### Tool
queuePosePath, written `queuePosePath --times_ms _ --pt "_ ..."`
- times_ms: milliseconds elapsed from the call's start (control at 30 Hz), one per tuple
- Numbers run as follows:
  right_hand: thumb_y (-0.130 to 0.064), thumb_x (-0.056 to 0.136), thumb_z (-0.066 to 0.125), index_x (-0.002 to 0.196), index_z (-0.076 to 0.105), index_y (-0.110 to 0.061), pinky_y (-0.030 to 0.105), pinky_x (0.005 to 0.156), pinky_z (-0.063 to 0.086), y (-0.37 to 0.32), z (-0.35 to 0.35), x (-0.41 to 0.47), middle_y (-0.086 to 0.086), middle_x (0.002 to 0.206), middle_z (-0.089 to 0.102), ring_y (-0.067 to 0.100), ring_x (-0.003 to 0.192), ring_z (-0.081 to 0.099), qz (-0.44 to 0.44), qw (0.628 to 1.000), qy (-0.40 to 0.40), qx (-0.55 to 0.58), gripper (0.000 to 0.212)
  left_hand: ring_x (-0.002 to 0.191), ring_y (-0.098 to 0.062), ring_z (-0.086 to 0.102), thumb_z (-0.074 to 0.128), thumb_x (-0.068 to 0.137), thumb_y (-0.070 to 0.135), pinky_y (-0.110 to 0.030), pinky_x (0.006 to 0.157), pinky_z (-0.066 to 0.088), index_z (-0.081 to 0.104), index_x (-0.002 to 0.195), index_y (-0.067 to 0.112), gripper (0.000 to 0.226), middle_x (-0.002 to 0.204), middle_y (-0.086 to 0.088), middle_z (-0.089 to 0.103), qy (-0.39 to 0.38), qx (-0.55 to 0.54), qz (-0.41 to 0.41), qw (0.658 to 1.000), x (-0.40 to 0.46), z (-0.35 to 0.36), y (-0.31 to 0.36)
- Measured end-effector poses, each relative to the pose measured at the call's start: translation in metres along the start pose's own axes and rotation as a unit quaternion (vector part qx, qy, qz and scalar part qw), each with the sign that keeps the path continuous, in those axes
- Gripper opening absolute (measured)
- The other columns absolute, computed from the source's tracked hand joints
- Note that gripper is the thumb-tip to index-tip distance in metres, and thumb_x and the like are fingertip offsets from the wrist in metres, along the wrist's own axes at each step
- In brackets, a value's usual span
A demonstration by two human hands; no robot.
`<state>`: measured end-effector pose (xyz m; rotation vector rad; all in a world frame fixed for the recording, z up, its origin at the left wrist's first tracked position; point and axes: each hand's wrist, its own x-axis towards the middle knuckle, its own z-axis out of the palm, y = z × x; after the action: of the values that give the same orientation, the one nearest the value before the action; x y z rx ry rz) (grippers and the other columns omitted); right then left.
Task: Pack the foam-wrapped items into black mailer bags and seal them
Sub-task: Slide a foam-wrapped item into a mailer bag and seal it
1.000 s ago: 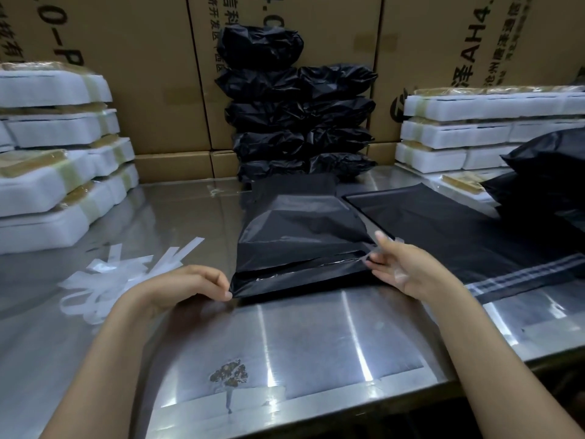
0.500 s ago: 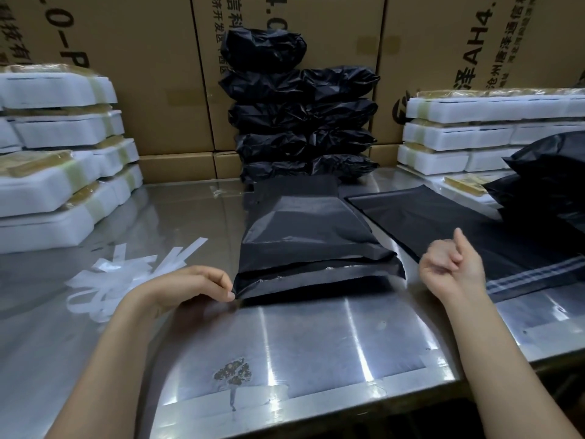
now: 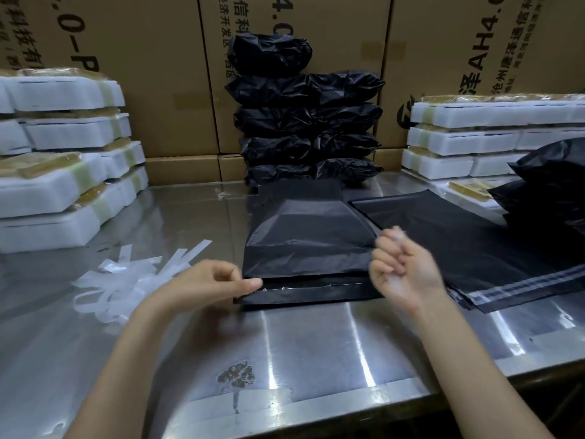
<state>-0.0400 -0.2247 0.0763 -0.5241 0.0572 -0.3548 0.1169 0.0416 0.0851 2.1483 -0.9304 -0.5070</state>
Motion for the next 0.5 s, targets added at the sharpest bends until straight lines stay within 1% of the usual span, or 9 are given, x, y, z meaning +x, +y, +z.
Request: queuePosePath --times_ms 33,67,100,167,233,300,367,433,500 --pt "-0.023 0.091 0.040 0.061 0.034 -0.020 0.015 0.038 0.018 0.013 0.011 0.003 -0.007 0.052 0.012 0.004 0.041 0.009 0.034 0.999 -0.010 -0.030 0.031 0.067 -0.002 0.054 0.067 0.055 0.079 -0.019 0.070 0.038 0.059 0.070 0.027 0.055 0.074 0.014 0.061 0.051 0.008 0.048 0.997 0.001 0.012 0.010" --pt "-0.023 0.090 0.041 0.064 0.034 -0.020 0.015 0.038 0.020 0.027 0.021 0.006 -0.007 0.049 0.015 0.004 0.038 0.013 0.067 0.996 -0.019 -0.065 0.027 0.080 0.005 0.057 0.066 0.059 0.076 -0.012 0.073 0.040 0.063 0.082 0.037 0.046 0.088 0.022 0.062 0.108 0.019 0.115 0.987 0.001 0.025 0.021" --pt "-0.024 0.091 0.041 0.066 0.035 -0.020 0.015 0.039 0.023 0.041 0.032 0.010 -0.007 0.046 0.020 0.004 0.035 0.019 0.098 0.990 -0.027 -0.094 0.026 0.097 0.009 0.055 0.067 0.064 0.071 -0.008 0.080 0.040 0.062 0.098 0.043 0.044 0.103 0.027 0.059 0.152 0.035 0.189 0.970 0.001 0.036 0.033" --pt "-0.032 0.097 0.038 0.075 0.047 -0.017 0.015 0.039 0.025 0.066 0.049 0.015 -0.007 0.047 0.028 0.005 0.038 0.028 0.147 0.982 -0.031 -0.117 0.028 0.118 0.005 0.048 0.073 0.070 0.055 -0.012 0.098 0.037 0.057 0.120 0.039 0.055 0.124 0.022 0.053 0.185 0.059 0.290 0.937 0.001 0.051 0.050" --pt "-0.052 0.097 0.037 0.094 0.060 -0.011 0.018 0.051 0.031 0.082 0.059 0.018 -0.001 0.060 0.035 0.010 0.052 0.035 0.180 0.979 -0.035 -0.093 0.047 0.113 0.001 0.052 0.079 0.072 0.039 -0.022 0.099 0.041 0.056 0.123 0.041 0.056 0.122 0.016 0.058 0.184 0.076 0.308 0.930 0.001 0.054 0.061" --pt "-0.069 0.089 0.036 0.104 0.063 -0.005 0.025 0.073 0.038 0.087 0.060 0.017 0.006 0.080 0.047 0.017 0.074 0.046 0.207 0.976 -0.056 -0.050 0.071 0.096 -0.002 0.059 0.079 0.074 0.025 -0.026 0.088 0.047 0.067 0.113 0.036 0.042 0.105 0.012 0.066 0.195 0.082 0.312 0.926 0.001 0.051 0.062" --pt "-0.074 0.086 0.032 0.109 0.063 0.001 0.032 0.092 0.040 0.086 0.057 0.015 0.012 0.098 0.060 0.023 0.094 0.057 0.229 0.967 -0.107 -0.014 0.085 0.092 -0.007 0.064 0.077 0.077 0.019 -0.028 0.081 0.050 0.076 0.099 0.024 0.022 0.092 0.007 0.070 0.233 0.107 0.326 0.910 -0.001 0.045 0.060" --pt "-0.075 0.087 0.026 0.121 0.058 0.006 0.036 0.103 0.039 0.081 0.056 0.015 0.015 0.111 0.065 0.026 0.106 0.062 0.242 0.959 -0.148 -0.011 0.094 0.089 -0.012 0.067 0.075 0.079 0.013 -0.026 0.075 0.050 0.078 0.091 0.018 0.014 0.084 0.005 0.072 0.263 0.149 0.330 0.894 -0.004 0.040 0.057" --pt "-0.076 0.087 0.019 0.130 0.055 0.000 0.038 0.103 0.041 0.080 0.056 0.018 0.012 0.122 0.065 0.023 0.116 0.061 0.226 0.957 -0.144 -0.113 0.094 0.076 -0.011 0.068 0.074 0.077 0.002 -0.024 0.068 0.050 0.078 0.088 0.016 0.018 0.080 0.005 0.072 0.281 0.163 0.331 0.886 -0.003 0.031 0.052"
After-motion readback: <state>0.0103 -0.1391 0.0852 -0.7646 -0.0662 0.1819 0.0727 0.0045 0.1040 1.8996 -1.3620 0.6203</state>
